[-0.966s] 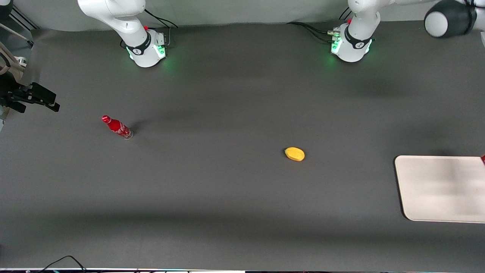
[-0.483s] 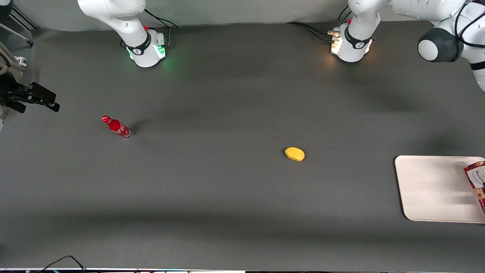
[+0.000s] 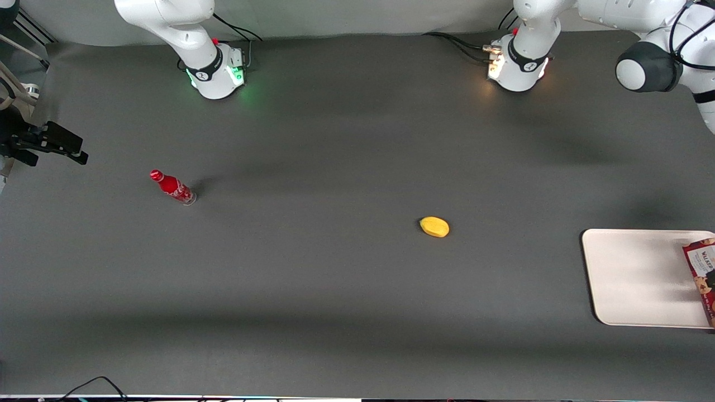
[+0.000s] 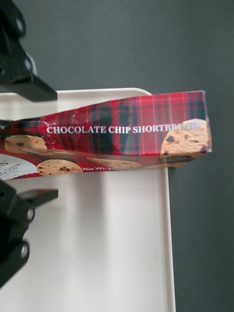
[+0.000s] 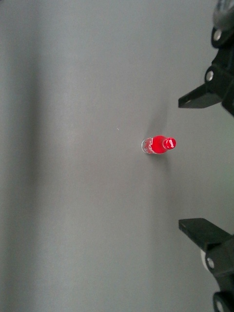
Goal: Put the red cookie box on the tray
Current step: 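Lower the held cookie box onto the white tray, then open the left gripper and withdraw it from the box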
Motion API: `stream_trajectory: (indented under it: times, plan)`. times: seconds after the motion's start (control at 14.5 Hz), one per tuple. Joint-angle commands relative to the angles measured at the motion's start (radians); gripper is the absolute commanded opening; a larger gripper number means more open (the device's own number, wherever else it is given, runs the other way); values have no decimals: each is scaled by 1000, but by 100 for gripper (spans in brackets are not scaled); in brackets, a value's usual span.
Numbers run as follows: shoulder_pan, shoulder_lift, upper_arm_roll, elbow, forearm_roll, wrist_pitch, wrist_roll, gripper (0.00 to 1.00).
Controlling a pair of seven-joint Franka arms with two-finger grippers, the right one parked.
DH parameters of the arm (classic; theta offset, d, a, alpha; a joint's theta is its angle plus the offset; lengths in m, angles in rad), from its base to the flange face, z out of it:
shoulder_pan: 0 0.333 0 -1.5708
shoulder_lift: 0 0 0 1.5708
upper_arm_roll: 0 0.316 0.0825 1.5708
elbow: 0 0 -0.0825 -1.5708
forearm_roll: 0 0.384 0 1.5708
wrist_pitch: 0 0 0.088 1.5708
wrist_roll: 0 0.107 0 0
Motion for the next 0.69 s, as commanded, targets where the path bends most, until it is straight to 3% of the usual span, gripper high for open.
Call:
stream_trajectory:
  times: [0.0,0.34,0.62]
  plan:
    - [-5,-86,2,-30,-7,-90,23,100]
    - [-100,-361,-2,-206,51,-364,-141,100]
    - [-241,-707,1,-549,63,-406,-227,100]
